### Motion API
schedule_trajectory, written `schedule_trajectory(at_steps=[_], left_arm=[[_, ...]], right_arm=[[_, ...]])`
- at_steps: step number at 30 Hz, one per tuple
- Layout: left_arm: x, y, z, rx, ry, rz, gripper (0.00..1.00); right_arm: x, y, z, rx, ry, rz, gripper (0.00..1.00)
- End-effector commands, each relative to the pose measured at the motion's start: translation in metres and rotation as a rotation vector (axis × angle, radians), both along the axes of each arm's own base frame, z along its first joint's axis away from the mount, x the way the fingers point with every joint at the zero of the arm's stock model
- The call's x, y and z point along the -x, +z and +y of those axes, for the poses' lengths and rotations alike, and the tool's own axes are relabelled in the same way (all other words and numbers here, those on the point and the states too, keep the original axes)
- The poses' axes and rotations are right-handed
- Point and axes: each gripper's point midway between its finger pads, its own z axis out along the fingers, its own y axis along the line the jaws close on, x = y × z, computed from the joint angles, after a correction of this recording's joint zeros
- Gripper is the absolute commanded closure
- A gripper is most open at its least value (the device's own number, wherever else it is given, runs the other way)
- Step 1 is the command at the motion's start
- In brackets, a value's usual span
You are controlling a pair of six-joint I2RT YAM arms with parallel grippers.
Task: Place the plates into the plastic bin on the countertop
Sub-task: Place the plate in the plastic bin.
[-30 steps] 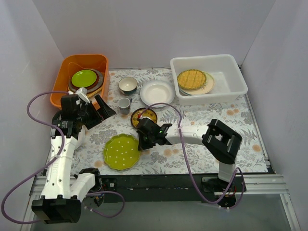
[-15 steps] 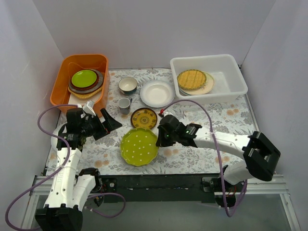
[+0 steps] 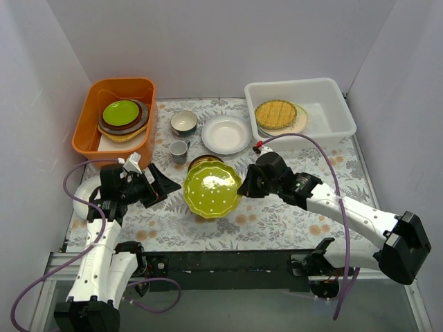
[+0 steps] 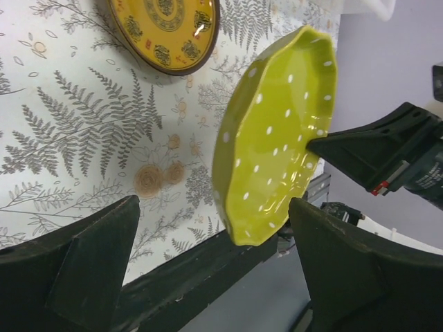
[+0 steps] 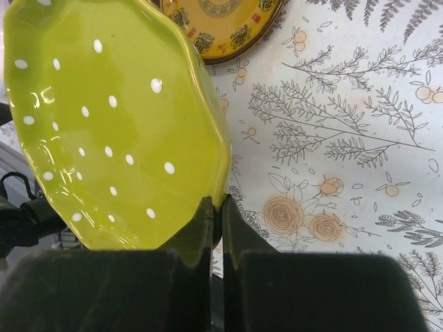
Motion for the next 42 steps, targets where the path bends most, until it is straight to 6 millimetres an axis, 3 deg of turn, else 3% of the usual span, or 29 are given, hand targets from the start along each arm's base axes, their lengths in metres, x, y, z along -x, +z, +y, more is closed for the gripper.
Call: schedule_trajectory(at_steps=[1, 4, 11, 18, 21, 25, 29, 30, 32, 33, 35, 36, 38, 39, 40, 42], left_arm=[[0.001, 0.018, -0.014, 0.097, -0.038, -0.057, 0.12], [0.000, 0.018, -0.016, 0.121, -0.039, -0.055, 0.12], [0.003, 0.009, -0.030, 0.110, -0.081, -0.024, 0.14], [0.007, 0.003, -0.058, 0.113, -0.139, -0.006, 0.27], [0.006, 0.004, -0.066, 0.114, -0.148, -0.011, 0.36], [0.003, 0.006, -0.068, 0.113, -0.144, -0.021, 0.58], [0.000, 0.013, -0.068, 0.122, -0.133, -0.038, 0.86], [0.001, 0.015, -0.068, 0.126, -0.132, -0.040, 1.00], [0.000, 0.020, -0.069, 0.141, -0.124, -0.051, 1.00], [0.000, 0.022, -0.068, 0.146, -0.121, -0.056, 1.00], [-0.001, 0.025, -0.069, 0.156, -0.120, -0.062, 1.00], [0.000, 0.026, -0.070, 0.161, -0.124, -0.064, 1.00], [0.000, 0.027, -0.070, 0.167, -0.125, -0.062, 1.00], [0.000, 0.028, -0.070, 0.171, -0.124, -0.066, 1.00], [0.000, 0.028, -0.071, 0.174, -0.126, -0.069, 1.00], [0.000, 0.029, -0.071, 0.176, -0.125, -0.071, 1.00]], right_arm=[[-0.007, 0.064, 0.038, -0.232, 0.066, -0.082, 0.99], [-0.005, 0.065, 0.044, -0.258, 0.084, -0.063, 0.99], [-0.008, 0.087, 0.057, -0.303, 0.113, -0.086, 0.99], [-0.012, 0.109, 0.067, -0.345, 0.135, -0.116, 0.99], [-0.013, 0.114, 0.067, -0.347, 0.135, -0.127, 0.99], [-0.011, 0.115, 0.066, -0.357, 0.146, -0.130, 0.99], [-0.006, 0.117, 0.065, -0.394, 0.159, -0.142, 0.99], [-0.005, 0.108, 0.063, -0.395, 0.153, -0.123, 0.98], [-0.002, 0.106, 0.059, -0.412, 0.160, -0.106, 0.96], [-0.004, 0.113, 0.061, -0.450, 0.162, -0.131, 0.93], [-0.003, 0.107, 0.056, -0.461, 0.154, -0.123, 0.87], [-0.004, 0.108, 0.055, -0.475, 0.151, -0.125, 0.72], [-0.005, 0.105, 0.048, -0.480, 0.129, -0.128, 0.60], [-0.005, 0.104, 0.046, -0.485, 0.120, -0.131, 0.47], [-0.006, 0.110, 0.043, -0.505, 0.111, -0.152, 0.43], [-0.008, 0.103, 0.037, -0.503, 0.081, -0.149, 0.35]])
